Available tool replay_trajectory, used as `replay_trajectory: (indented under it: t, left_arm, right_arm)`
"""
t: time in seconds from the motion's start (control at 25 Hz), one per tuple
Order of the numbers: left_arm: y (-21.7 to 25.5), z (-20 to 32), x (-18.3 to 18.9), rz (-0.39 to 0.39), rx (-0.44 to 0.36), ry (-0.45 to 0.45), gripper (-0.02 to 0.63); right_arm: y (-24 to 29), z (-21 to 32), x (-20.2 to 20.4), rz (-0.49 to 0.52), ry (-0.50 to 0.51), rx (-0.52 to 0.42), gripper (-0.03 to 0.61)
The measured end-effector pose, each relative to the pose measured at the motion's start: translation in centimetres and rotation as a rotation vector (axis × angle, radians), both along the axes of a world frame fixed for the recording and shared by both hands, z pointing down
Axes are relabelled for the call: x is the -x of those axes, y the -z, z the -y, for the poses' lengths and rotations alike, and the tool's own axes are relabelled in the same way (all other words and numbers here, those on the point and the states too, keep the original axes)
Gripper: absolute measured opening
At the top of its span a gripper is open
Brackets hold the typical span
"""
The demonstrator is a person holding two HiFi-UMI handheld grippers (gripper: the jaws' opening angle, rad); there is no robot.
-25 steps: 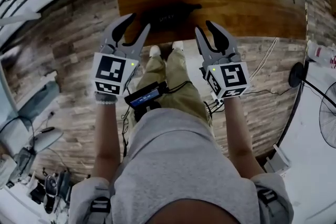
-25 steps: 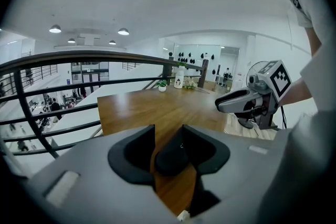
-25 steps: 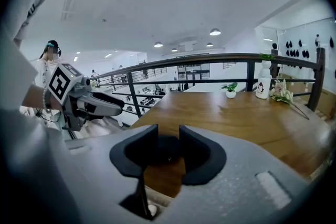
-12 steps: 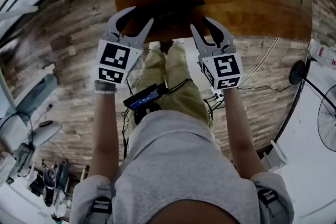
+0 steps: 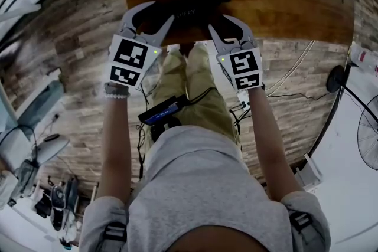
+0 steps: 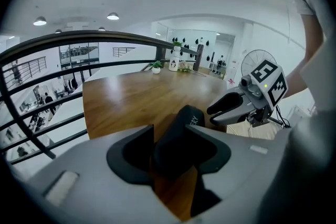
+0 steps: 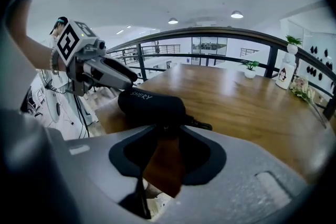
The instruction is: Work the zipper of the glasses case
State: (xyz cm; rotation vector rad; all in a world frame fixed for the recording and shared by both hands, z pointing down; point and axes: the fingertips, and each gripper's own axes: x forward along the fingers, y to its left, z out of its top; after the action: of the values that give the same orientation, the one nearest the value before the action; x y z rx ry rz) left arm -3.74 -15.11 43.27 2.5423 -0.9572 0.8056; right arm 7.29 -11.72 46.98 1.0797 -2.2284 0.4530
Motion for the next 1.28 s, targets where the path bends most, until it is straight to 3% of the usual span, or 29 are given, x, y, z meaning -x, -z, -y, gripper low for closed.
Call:
replay_trajectory:
  t: [0.16,0.64,0.92,1.08,1.28]
  left_arm:
    - [-0.6,0.0,-0.1,0.014,0.013,-0.015,0.167]
    - [-1.2,-0.2,0.1,-0.067,0.11,-0.024,0.172]
    - [-1.2,-0.1,0.2,-0.098,0.128,-0.013,0.172]
    - [-1.2,0.0,0.1,-0.076,0.13,-0.012,0.166]
    - [-1.2,0.0,0.1,-0.068,0.123,0.012,0.16]
  right_arm:
    - [-1.2,0.1,0.6,-0.048,0.048,0.008,0.133]
    - [-2.5,0.7,1.4,-0.089,0.067,0.024,0.11]
    - [-2.8,0.8,1.7,-0.098,0.076,0.021,0.067]
    - [-2.7,0.8,1.4,-0.108,0.062,0.011,0.007]
    - [-2.7,0.7,1.4,-0.106,0.058,0.02,0.005]
